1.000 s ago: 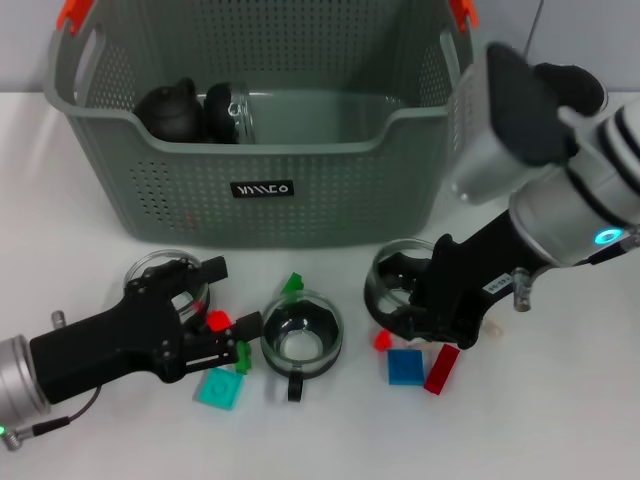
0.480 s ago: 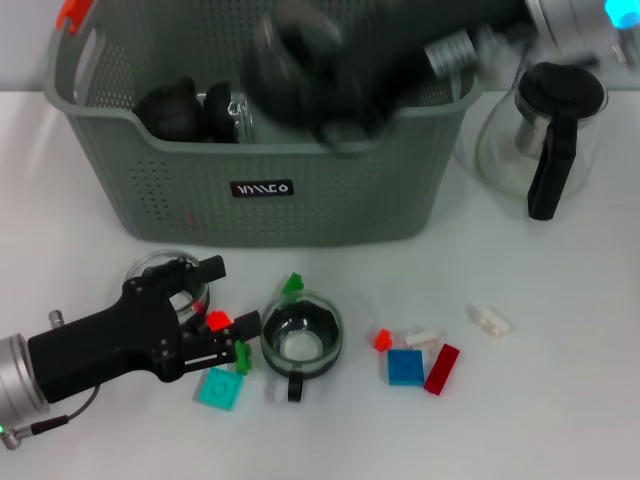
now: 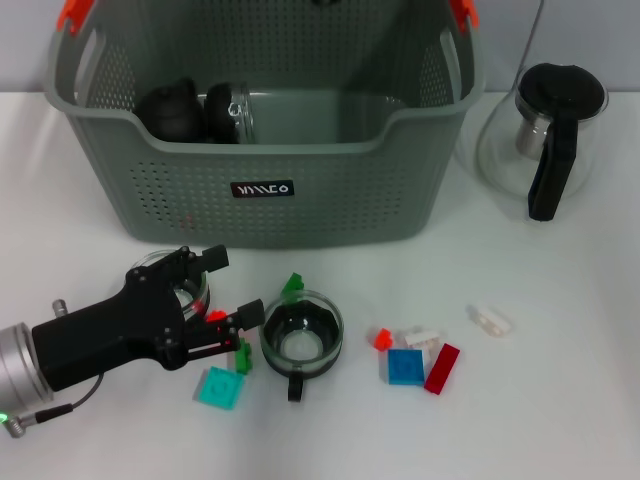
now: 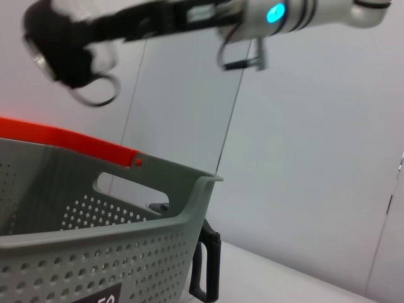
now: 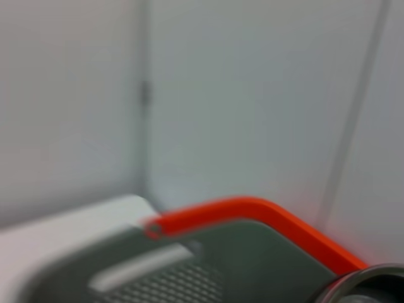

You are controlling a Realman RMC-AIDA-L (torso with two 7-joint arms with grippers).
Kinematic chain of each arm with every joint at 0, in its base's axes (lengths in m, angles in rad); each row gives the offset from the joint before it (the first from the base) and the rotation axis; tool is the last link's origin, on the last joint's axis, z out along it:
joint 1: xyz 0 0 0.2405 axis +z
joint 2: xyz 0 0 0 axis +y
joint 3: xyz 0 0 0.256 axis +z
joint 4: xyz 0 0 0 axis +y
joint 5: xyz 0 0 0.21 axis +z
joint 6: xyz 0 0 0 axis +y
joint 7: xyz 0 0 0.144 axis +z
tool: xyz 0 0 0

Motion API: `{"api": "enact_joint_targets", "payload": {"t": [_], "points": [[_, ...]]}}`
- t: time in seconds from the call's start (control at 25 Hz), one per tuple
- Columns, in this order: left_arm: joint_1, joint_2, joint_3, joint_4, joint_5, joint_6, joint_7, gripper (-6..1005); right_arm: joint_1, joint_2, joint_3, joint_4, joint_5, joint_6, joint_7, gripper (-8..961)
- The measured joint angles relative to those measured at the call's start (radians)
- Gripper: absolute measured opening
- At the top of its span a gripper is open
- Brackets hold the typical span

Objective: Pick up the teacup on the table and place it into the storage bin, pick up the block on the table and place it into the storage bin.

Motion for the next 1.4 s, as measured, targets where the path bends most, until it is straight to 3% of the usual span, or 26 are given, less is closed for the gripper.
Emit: {"api": "enact_joint_targets", "payload": {"t": [0.24,0.44,0.96,1.4], "points": [[-0.002,0.000,0.000,-0.006,0.000,-0.003,0.000,872,0.057,0.015,-0.032,0.226,-0.068,0.289,-0.130,61],[-0.003,0.000,0.000,-0.008,0.000,-0.004,0.000,871,0.056,0.030,-0.091,0.288,-0.078,0.380,-0.165,60],[-0.003,-0.001,0.000,-0.010,0.000,-0.007,-0.012,869,0.027,0.034,-0.118,0.316,-0.078,0.359,-0.139,124],[0.002,0.000,0.000,-0.010,0.000,-0.009,-0.013,868,0.010,0.023,-0.118,0.301,-0.108,0.301,-0.104,227]]}}
